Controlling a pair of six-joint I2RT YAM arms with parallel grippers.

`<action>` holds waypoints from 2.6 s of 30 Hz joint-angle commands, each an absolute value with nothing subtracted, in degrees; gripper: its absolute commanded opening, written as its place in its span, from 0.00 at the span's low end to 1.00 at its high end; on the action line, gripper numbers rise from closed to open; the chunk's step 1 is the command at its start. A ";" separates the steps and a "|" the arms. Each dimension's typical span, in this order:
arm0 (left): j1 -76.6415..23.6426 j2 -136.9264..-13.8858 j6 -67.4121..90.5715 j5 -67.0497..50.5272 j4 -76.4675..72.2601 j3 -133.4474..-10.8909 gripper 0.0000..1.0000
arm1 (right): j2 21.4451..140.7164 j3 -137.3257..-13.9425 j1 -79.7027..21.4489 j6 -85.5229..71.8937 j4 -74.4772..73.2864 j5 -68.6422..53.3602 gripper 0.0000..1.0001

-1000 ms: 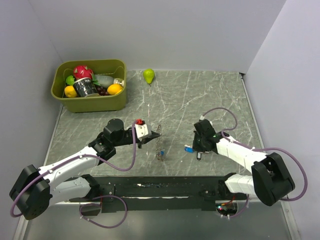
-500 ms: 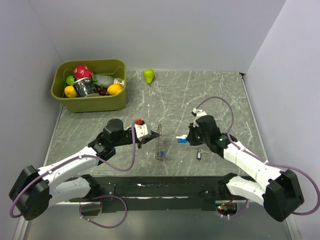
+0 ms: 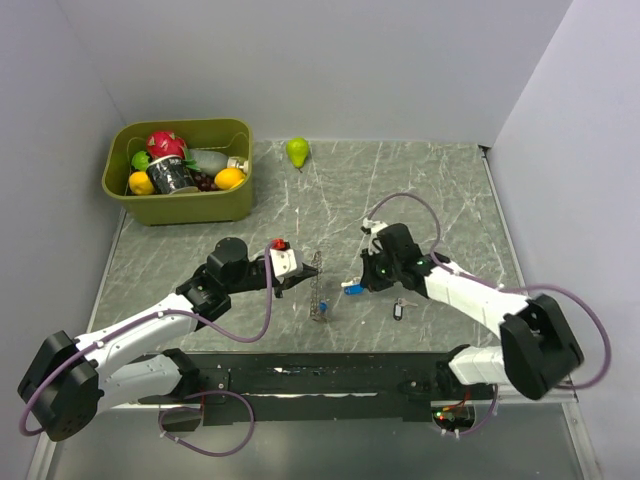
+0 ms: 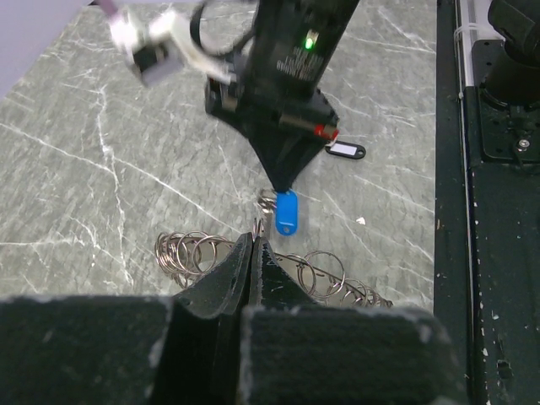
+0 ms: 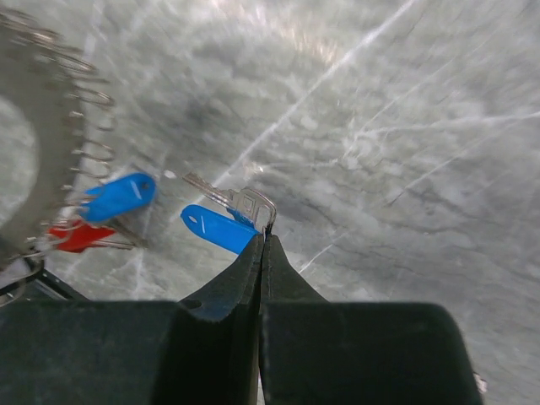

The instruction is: Put the keys on the keyring

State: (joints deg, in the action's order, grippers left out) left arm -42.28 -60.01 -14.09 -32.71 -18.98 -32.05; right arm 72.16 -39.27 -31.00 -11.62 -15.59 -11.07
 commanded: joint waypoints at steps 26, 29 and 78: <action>-42.19 -59.50 -15.56 -33.93 -21.53 -33.75 0.01 | 81.13 -42.54 -31.90 -20.22 -16.35 -6.86 0.39; -42.19 -59.59 -15.56 -34.10 -21.97 -33.57 0.01 | 81.03 -42.71 -31.90 -19.87 -16.35 -7.03 0.42; -42.10 -59.32 -15.82 -31.82 -19.78 -34.10 0.01 | 74.77 -45.35 -32.52 -6.68 -19.33 -13.36 0.00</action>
State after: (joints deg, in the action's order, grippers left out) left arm -42.28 -60.77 -14.94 -31.62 -17.63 -32.05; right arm 70.65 -43.00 -32.27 -7.40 -17.87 -15.44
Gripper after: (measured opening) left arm 0.027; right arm 0.007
